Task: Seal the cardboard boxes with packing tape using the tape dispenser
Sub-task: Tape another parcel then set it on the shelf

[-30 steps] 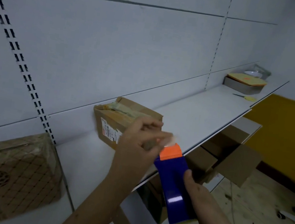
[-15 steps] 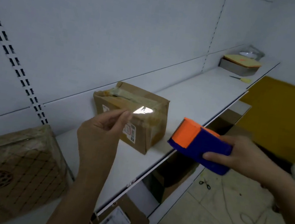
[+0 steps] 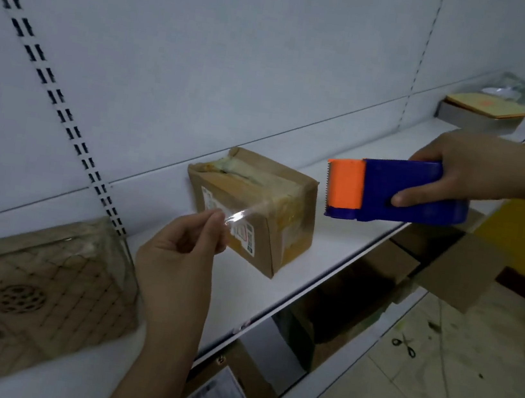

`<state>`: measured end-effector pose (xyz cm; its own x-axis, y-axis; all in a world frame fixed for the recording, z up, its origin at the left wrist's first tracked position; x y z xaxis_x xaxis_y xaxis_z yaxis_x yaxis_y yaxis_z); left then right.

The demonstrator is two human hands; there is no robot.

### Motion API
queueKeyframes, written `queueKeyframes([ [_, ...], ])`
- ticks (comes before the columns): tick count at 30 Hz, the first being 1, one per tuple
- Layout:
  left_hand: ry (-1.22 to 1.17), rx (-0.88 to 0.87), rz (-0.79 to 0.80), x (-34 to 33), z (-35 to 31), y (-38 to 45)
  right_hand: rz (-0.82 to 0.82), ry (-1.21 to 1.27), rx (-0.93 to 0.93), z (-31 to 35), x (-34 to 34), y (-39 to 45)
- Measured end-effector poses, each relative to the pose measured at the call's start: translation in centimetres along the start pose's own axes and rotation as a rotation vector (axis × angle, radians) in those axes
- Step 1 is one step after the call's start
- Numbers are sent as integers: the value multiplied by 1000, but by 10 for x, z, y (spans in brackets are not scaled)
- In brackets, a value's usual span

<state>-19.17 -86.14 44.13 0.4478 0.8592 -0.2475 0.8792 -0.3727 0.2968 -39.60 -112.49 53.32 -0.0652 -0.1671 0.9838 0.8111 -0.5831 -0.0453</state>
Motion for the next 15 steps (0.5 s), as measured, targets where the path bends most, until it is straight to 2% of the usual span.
queueKeyframes([
  [7, 20, 5, -200, -24, 9, -20, 147, -29, 205, -24, 12, 52],
  [15, 144, -33, -421, -44, 10, -59, 198, -125, 461, -20, 32, 96],
])
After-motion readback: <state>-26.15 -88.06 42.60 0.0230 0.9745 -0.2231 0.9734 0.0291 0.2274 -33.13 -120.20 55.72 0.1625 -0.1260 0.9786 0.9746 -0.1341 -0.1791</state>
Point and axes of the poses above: each hand's wrist, its own y-axis towards the middle knuckle, its own x-axis out of the back of the hand, z = x × y, the point moved 6 cm from there along y, towards the middle knuckle, and after that the axes turned 9 degrees about -y, right-handed, at the moved point
